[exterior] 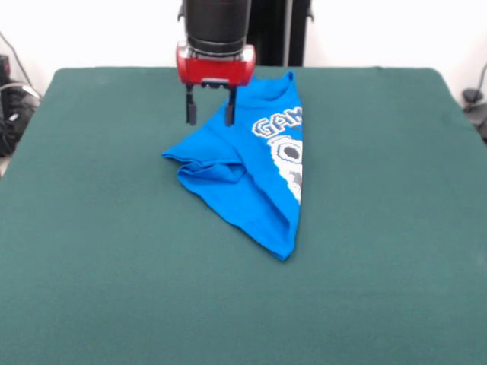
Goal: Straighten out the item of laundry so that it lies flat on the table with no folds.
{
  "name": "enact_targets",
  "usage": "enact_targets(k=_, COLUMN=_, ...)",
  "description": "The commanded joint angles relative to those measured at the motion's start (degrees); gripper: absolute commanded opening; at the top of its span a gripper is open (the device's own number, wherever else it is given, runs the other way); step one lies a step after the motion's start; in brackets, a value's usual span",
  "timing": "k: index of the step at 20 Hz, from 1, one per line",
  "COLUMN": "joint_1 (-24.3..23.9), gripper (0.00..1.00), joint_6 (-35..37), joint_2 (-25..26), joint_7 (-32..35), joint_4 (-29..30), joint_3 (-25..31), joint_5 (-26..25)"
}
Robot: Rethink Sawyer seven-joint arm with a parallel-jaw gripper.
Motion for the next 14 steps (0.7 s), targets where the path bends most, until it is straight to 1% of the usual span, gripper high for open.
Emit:
enact_targets(k=1, joint_1=-0.9, gripper=1.0, joint_6=6.8, joint_2=4.0, joint_7=-3.2, joint_4=-6.2, joint_3=7.4, joint_5=-3.0)
enact_targets(k=5, joint_1=-1.4, gripper=1.0, joint_6=5.5, joint_2=5.8, joint_7=-2.7, joint_4=-6.7, joint_3=7.0, joint_5=-4.2)
enact_targets(k=8, joint_1=-2.6, gripper=1.0, joint_6=4.5, joint_2=6.9, joint_7=-2.9, joint_4=-6.7, joint_3=7.2, joint_5=-5.6)
enact_targets(k=14, joint_1=-5.2, gripper=1.0, joint_6=5.2, joint_2=6.6, joint_7=-4.5, joint_4=-6.3, joint_3=7.7, joint_5=-8.2)
